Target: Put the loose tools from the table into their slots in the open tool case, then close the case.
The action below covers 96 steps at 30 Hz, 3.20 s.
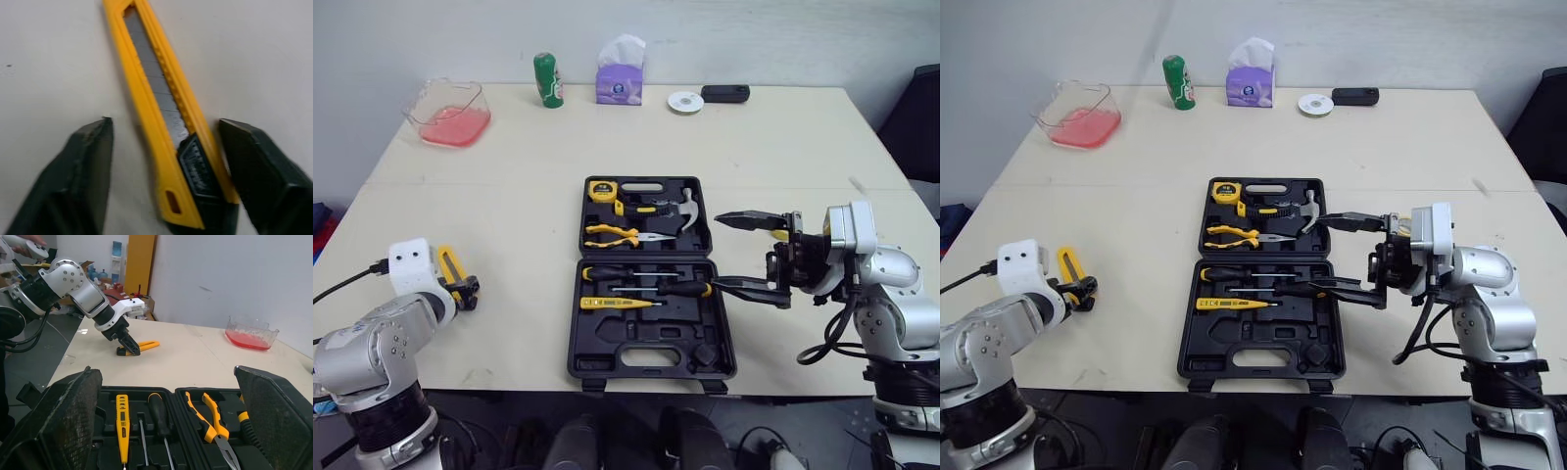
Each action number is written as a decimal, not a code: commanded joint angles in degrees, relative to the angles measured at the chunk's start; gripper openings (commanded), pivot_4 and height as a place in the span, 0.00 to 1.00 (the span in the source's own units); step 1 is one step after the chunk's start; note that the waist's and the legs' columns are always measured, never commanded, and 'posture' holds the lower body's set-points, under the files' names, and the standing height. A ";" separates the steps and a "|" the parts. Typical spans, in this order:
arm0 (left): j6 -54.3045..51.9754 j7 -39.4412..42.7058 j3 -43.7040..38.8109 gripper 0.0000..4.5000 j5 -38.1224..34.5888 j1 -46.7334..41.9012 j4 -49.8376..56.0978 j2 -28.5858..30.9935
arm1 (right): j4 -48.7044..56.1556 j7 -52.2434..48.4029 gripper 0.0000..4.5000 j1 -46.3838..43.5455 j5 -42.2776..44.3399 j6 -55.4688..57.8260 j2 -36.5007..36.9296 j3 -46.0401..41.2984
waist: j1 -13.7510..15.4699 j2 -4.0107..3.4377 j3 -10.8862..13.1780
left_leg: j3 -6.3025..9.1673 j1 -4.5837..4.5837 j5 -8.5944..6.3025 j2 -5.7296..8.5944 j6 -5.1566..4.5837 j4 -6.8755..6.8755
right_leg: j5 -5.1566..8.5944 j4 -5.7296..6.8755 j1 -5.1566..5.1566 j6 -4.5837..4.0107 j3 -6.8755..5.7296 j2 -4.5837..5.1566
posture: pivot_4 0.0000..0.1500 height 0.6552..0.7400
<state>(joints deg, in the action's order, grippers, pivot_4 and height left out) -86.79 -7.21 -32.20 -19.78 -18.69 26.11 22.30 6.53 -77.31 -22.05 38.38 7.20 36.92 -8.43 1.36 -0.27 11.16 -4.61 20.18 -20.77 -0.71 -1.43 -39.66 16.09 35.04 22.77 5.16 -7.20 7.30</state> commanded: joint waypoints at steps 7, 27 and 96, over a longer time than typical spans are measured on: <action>2.14 1.27 -6.13 0.29 3.59 0.80 -0.88 -2.90 | 1.00 -0.07 1.00 1.25 -0.08 -2.64 0.26 -1.44 | -0.35 -0.13 -0.08 | -0.04 -0.07 0.02 -0.02 0.04 0.09 | 0.01 0.01 0.00 -0.01 0.02 -0.03 | 1.00 1.00; 47.67 49.23 14.49 0.29 -9.48 2.38 4.24 18.83 | 3.46 0.49 1.00 14.28 -1.87 -5.92 7.39 -9.45 | 0.00 0.11 0.12 | -0.01 0.09 -0.06 0.01 -0.08 0.09 | 0.01 -0.41 0.05 -0.02 -0.06 0.10 | 1.00 1.00; 58.41 70.02 56.11 0.94 8.75 -13.11 -8.07 15.97 | 10.31 3.95 1.00 26.29 -1.18 -5.24 8.66 -14.87 | 0.15 0.10 0.15 | -0.02 0.10 -0.03 -0.10 -0.23 -0.12 | -0.04 -0.28 -0.11 0.07 0.16 -0.63 | 1.00 1.00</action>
<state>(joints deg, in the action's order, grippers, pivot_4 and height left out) -30.54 61.54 24.31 -10.84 -31.26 17.20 38.57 16.28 -73.10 4.18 36.88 2.81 45.75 -22.75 1.51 -0.17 11.31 -4.62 20.27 -20.81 -0.81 -1.66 -39.81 16.05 34.77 22.65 5.23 -7.03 6.67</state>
